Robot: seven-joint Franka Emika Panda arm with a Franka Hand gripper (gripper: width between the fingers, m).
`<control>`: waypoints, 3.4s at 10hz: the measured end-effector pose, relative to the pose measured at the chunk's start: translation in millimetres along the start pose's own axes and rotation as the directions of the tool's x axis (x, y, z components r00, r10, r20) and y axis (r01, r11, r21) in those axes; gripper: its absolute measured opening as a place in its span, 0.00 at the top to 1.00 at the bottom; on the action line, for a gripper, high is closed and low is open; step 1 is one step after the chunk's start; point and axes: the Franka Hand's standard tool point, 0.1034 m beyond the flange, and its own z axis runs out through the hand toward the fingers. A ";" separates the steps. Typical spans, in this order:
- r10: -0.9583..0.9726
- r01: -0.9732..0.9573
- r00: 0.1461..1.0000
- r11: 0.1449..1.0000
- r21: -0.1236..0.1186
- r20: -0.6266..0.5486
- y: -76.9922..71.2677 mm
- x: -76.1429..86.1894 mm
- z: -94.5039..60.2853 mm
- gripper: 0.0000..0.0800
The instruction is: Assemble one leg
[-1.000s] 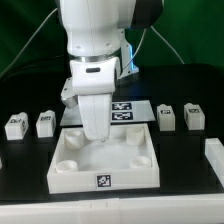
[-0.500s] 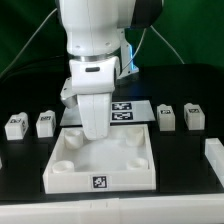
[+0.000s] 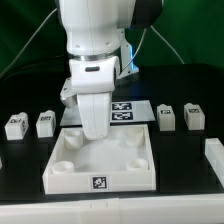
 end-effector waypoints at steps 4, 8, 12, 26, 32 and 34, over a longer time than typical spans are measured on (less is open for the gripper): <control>-0.002 0.002 1.000 1.000 -0.001 0.000 1.2 0.7 -0.2 0.92; -0.056 0.053 0.998 0.996 -0.073 -0.038 45.9 47.8 -2.4 0.92; -0.029 0.024 0.998 0.997 -0.080 -0.064 54.5 85.3 -2.4 0.92; -0.032 0.026 0.997 0.997 -0.079 -0.072 54.6 91.6 -0.3 0.19; -0.025 0.020 0.997 0.997 -0.078 -0.071 54.7 90.4 -1.1 0.19; 0.016 -0.022 0.998 0.996 -0.088 -0.067 52.0 91.0 -16.2 0.19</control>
Offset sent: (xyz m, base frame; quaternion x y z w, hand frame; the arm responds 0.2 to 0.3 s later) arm 0.0000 0.0000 0.0000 0.0000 0.0000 0.0000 1.0000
